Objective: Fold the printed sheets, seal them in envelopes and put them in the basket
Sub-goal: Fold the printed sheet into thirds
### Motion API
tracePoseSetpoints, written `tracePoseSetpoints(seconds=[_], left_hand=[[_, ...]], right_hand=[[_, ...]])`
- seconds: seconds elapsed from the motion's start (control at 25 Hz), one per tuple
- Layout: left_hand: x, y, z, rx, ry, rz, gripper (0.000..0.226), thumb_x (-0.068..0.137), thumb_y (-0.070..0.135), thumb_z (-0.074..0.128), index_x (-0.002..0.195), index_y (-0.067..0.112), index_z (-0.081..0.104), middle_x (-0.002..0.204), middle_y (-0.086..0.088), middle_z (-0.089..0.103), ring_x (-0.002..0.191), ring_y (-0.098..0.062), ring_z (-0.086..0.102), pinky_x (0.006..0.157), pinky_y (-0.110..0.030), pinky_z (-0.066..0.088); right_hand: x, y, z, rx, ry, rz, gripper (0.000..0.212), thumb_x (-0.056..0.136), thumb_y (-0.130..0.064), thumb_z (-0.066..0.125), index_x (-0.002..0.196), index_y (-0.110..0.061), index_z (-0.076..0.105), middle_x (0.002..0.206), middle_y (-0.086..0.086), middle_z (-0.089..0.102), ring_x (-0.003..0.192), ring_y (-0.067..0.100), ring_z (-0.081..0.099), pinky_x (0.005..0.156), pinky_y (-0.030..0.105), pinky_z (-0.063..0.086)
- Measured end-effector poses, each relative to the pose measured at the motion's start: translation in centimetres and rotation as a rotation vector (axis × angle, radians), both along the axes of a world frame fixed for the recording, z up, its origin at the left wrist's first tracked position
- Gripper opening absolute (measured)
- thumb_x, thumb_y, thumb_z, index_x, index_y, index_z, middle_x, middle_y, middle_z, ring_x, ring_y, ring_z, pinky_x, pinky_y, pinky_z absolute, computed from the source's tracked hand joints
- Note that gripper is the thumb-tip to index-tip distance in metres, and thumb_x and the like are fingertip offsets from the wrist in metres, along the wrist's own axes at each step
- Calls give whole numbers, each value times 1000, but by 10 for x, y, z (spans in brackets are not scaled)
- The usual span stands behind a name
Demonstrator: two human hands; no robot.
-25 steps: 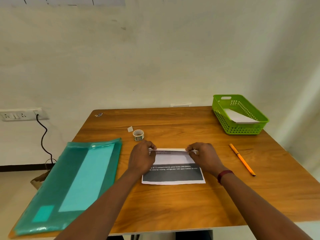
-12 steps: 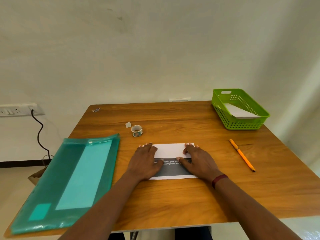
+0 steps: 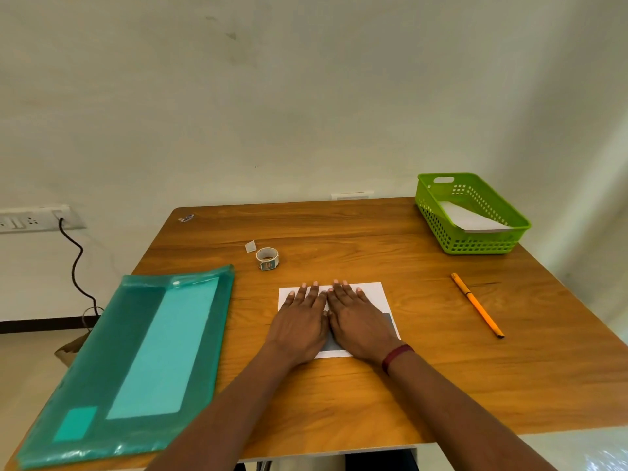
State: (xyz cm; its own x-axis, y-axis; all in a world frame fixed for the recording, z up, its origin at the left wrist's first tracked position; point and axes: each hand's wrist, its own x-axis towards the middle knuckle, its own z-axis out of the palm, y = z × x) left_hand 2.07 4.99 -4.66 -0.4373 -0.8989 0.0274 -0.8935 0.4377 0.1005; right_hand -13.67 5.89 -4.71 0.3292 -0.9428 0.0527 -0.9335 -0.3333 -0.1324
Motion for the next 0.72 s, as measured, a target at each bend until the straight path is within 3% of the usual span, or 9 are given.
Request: tracePoseSetpoints(seconds=[0.24, 0.48, 0.72], left_hand=[[12, -7, -4, 62, -39, 127, 73, 101, 54, 15, 156, 10, -4, 163, -11, -8, 151, -24, -8, 123, -40, -1], [21, -14, -8, 93, -18, 228, 80, 97, 61, 13, 155, 9, -6, 163, -11, -11, 151, -24, -9, 123, -42, 1], [27, -17, -13, 75, 7, 214, 80, 96, 63, 11, 156, 12, -6, 163, -8, -12, 151, -22, -10, 122, -41, -2]], right_hand=[[-17, -1, -2, 68, -19, -46, 99, 80, -73, -9, 155, -11, 6, 163, 8, -1, 151, 20, -3, 121, 36, 2], [-41, -4, 3, 127, 30, -146, 83, 94, -66, 13, 155, -11, 0, 163, 7, -8, 150, 19, -8, 120, 36, -4], [-46, -8, 2, 135, 61, -115, 84, 91, -68, 4, 155, -14, -2, 163, 4, -9, 150, 17, -9, 120, 39, -4]])
